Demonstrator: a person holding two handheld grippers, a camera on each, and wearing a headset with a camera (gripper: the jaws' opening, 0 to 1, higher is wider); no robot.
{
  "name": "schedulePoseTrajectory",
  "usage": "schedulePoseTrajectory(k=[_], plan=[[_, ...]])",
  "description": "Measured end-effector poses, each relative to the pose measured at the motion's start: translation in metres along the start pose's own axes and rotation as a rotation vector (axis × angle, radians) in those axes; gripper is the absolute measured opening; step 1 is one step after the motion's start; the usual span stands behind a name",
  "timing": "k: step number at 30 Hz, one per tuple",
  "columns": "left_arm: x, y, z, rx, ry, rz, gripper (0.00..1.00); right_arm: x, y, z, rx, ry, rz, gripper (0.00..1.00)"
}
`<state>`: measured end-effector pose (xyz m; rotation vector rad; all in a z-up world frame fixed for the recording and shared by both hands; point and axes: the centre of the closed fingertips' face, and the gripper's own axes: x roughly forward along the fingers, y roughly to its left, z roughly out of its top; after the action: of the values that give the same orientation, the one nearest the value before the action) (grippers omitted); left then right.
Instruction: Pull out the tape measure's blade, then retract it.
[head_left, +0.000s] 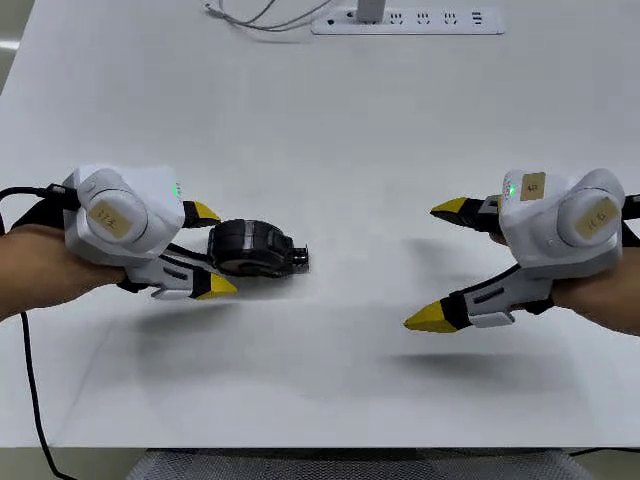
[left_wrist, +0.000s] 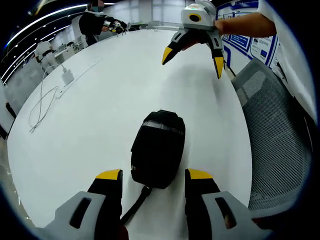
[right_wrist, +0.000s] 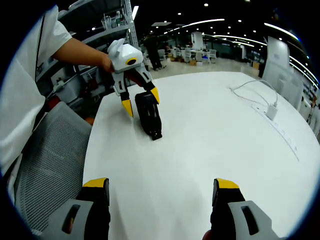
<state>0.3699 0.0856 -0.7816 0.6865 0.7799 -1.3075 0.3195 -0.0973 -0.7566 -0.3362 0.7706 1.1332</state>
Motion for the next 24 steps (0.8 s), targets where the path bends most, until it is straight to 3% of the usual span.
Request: schedulePoseTrajectory(k=[24], plan=[[0.0105, 0.0008, 0.0021, 0.049, 0.014, -0.005, 0.3, 0.004, 0.0, -0.0016, 0.012, -0.004, 0.007, 0.83]])
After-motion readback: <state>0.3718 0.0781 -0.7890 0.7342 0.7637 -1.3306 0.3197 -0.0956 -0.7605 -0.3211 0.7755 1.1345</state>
